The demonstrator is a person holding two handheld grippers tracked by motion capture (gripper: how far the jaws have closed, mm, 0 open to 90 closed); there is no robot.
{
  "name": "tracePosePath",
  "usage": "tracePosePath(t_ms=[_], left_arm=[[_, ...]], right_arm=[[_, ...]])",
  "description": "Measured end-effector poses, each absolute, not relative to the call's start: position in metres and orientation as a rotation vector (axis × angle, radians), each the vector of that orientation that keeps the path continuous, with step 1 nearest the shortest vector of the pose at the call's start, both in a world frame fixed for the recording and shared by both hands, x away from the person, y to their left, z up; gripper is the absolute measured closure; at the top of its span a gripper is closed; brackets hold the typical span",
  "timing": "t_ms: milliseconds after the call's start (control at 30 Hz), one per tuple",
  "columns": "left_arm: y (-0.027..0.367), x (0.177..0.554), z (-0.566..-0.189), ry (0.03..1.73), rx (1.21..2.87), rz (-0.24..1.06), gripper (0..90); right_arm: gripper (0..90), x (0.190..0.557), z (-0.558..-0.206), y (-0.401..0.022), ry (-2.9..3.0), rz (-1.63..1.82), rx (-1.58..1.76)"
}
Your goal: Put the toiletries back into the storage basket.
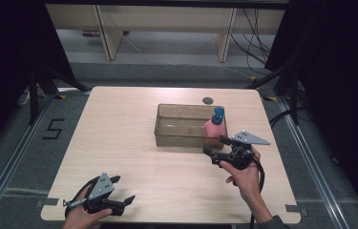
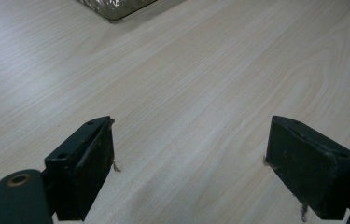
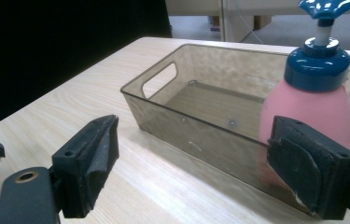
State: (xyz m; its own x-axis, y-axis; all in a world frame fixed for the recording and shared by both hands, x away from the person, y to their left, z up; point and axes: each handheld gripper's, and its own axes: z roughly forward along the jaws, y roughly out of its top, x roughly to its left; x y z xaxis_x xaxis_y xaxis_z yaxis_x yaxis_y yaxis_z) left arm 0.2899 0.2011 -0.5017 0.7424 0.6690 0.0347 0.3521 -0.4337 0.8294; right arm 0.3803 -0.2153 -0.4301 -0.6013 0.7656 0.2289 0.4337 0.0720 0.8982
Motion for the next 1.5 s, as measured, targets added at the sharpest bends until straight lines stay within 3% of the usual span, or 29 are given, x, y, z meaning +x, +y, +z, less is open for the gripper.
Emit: tracePosePath(t_ms=[1500], left_arm=[[0.202,0.29,-0.501,0.755,2.082,0.463,14.9]], right_arm=[[16.6,0.351,-0.451,-0.217,2.108,1.546,1.137]])
